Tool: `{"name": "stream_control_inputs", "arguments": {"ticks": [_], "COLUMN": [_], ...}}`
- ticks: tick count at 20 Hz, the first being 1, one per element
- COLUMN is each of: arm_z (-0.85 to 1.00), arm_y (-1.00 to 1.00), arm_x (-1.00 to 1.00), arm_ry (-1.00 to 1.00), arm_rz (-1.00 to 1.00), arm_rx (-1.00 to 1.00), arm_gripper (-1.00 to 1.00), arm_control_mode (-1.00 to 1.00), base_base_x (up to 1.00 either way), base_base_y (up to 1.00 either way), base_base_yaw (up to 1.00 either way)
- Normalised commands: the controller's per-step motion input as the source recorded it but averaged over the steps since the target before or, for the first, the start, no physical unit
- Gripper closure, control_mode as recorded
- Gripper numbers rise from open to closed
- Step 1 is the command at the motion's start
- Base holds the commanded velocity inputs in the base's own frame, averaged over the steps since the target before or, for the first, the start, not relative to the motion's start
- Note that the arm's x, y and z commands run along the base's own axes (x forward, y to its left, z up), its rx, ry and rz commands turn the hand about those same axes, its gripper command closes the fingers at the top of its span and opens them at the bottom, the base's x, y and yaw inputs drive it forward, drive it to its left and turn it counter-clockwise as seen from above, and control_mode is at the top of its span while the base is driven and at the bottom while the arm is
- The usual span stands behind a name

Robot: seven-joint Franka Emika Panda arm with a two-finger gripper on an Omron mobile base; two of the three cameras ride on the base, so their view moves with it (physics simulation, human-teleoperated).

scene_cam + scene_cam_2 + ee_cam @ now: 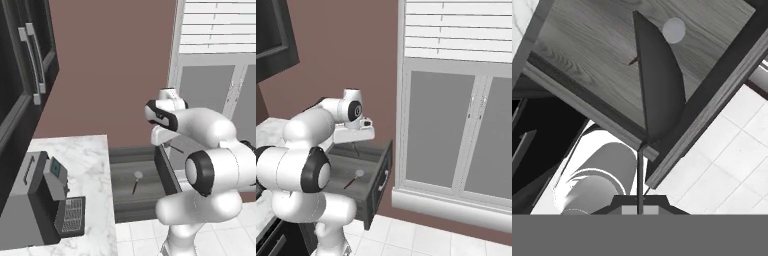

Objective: Organize the utensils by type. Pick up the wooden spoons from the counter and place them in the open cabinet. Then pick up the metallic utensils from the counter and place them in the open drawer.

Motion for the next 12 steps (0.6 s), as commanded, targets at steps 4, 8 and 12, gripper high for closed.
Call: {"name": "stream_control_inputs", "arguments": {"ticks": [4, 8, 12], "arm_z": [0.00, 0.00, 0.00], "arm_y": [0.00, 0.00, 0.01], "arm_x": [0.00, 0.00, 0.00], "arm_ry": [0.00, 0.00, -0.01], "arm_rz": [0.00, 0.00, 0.00], "arm_rx": [0.00, 0.00, 0.02], "arm_gripper": [1.00, 1.00, 1.00], "arm_control_mode": [1.00, 1.00, -1.00], "base_base_x": [0.03, 0.00, 0.00], "base_base_y": [0.00, 0.00, 0.00], "base_base_yaw": [-0.02, 0.00, 0.00]}}
